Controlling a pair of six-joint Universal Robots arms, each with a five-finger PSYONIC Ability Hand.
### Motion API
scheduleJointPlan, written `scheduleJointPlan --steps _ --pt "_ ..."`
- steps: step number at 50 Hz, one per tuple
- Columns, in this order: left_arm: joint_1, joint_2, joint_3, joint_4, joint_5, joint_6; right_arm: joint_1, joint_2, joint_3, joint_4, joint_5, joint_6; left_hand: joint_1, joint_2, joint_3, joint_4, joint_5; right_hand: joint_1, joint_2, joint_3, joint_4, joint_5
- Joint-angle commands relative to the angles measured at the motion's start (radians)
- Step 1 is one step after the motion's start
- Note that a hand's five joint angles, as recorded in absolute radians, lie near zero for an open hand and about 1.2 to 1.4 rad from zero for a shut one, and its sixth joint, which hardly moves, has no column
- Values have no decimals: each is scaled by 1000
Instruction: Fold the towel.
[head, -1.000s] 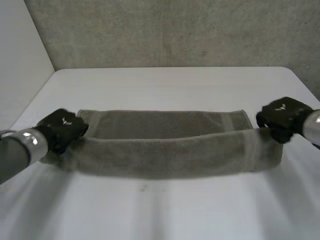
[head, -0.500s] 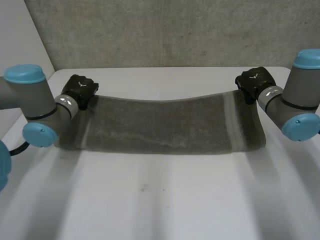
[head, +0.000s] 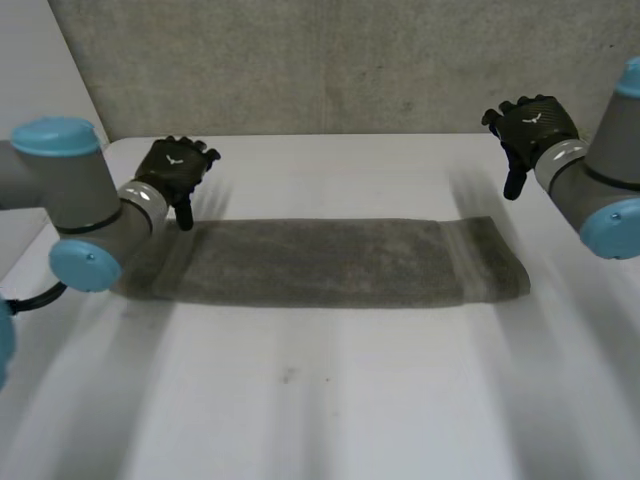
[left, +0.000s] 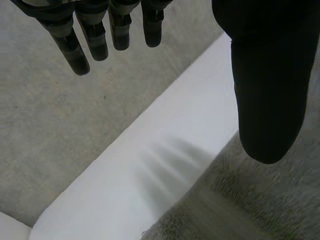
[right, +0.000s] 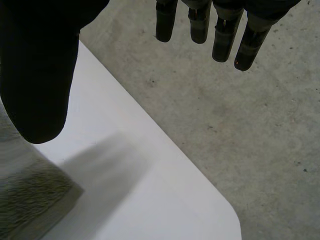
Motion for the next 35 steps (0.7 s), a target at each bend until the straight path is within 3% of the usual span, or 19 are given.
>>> scheduleJointPlan --steps 1,8,16,27,32,35 --pt "20 200 -239 12 14 -98 -5 -163 229 83 -35 -6 -2 6 5 3 -29 -11 3 5 -5 -23" --pt "43 338 -460 58 14 -104 -18 -269 457 83 -71 -21 -2 6 5 3 -29 31 45 48 38 20" --pt "66 436 -655 129 19 -104 -68 -305 693 -32 -140 -24 -2 6 5 3 -29 327 341 344 334 316" --pt "69 447 -701 156 53 -107 -102 -213 741 -178 -139 -26 -2 6 5 3 -29 545 559 561 551 534" --pt "69 447 -709 156 53 -107 -111 -194 730 -192 -145 -26 -2 6 5 3 -29 914 928 930 920 903" --pt "70 447 -709 156 53 -107 -120 -193 729 -196 -147 -26 -2 6 5 3 -29 1018 1032 1034 1024 1006"
